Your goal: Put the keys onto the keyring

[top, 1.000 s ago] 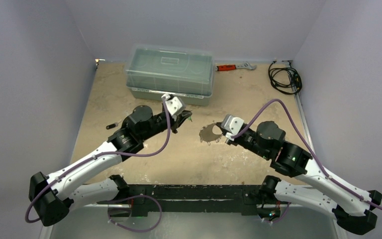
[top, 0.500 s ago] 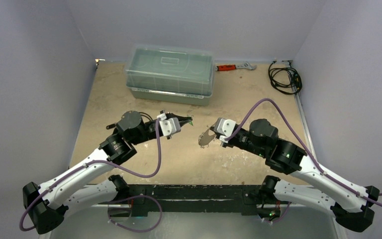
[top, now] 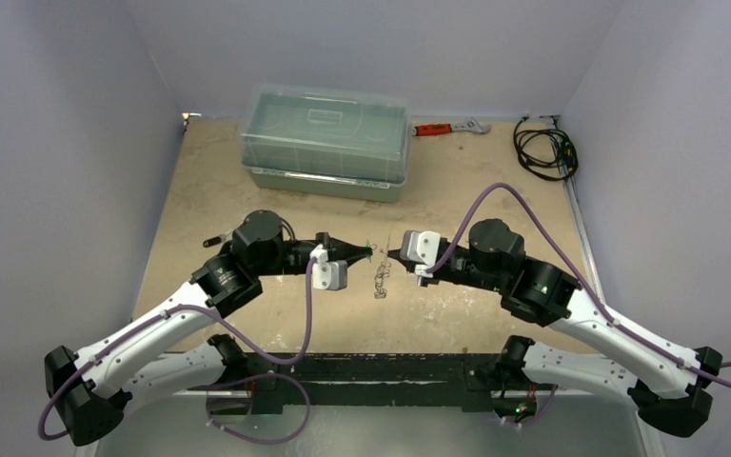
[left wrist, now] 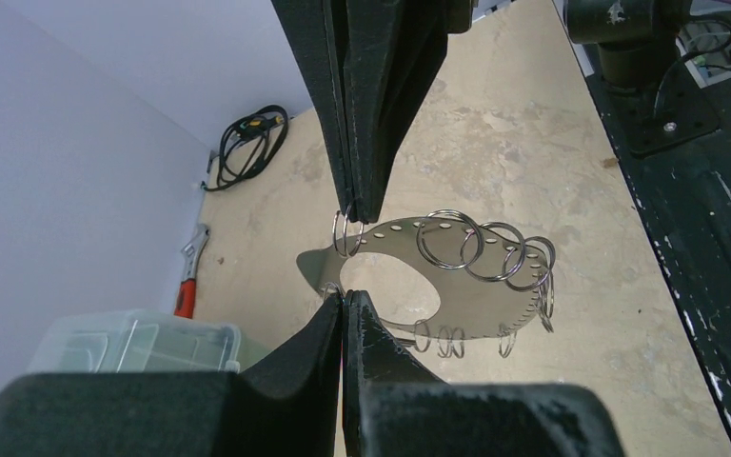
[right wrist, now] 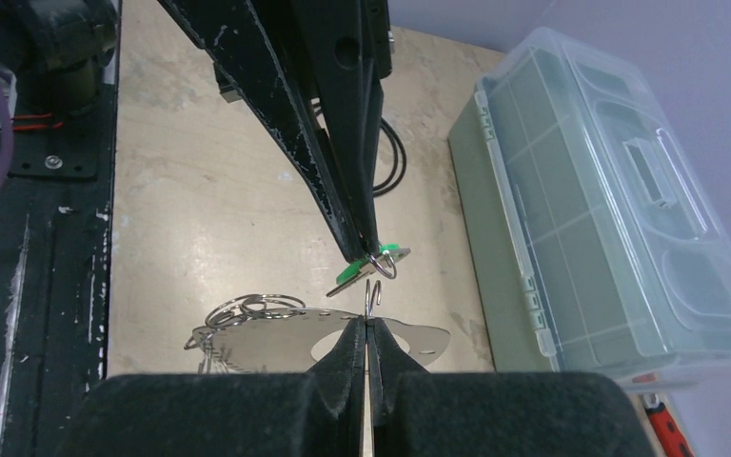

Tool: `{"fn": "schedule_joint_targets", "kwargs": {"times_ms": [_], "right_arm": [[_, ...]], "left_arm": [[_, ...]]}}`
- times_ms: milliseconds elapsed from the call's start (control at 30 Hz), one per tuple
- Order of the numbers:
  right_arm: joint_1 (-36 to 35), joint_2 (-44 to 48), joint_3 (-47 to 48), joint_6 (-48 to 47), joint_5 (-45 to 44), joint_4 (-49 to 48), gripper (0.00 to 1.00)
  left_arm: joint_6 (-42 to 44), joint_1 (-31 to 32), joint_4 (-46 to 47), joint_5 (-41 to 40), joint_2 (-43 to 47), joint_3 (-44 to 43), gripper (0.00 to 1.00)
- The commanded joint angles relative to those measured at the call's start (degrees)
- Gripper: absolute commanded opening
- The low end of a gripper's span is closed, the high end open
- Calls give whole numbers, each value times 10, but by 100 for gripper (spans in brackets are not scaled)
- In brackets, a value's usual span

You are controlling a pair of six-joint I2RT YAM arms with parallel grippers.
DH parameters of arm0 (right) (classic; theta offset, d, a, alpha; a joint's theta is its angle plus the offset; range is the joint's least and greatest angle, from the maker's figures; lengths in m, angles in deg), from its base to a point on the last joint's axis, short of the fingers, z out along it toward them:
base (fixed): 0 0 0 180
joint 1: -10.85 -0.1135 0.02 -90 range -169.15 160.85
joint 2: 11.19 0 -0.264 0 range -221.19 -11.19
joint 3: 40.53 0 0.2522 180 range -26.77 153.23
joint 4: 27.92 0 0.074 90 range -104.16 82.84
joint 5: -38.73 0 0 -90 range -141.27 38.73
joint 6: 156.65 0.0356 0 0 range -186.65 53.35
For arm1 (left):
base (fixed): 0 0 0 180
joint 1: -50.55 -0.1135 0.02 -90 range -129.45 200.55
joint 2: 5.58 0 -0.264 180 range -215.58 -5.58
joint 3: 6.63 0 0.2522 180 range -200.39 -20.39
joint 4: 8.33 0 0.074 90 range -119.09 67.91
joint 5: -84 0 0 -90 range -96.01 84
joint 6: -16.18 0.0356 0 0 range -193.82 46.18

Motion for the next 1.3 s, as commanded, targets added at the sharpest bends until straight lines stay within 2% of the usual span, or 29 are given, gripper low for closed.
{"fn": "schedule_joint_targets", "kwargs": {"times_ms": [0, 433, 1267], "right_arm": [[-6, 0, 27, 3, 38, -17, 0], [-16, 5, 4, 5, 21, -24, 0], [-37, -22, 1, 0, -15, -13, 0]], "left_arm": [[28, -2, -10, 36, -6, -29, 0], [29, -2, -9, 43, -9, -34, 0], [49, -1, -93, 93, -9, -77, 0]]}}
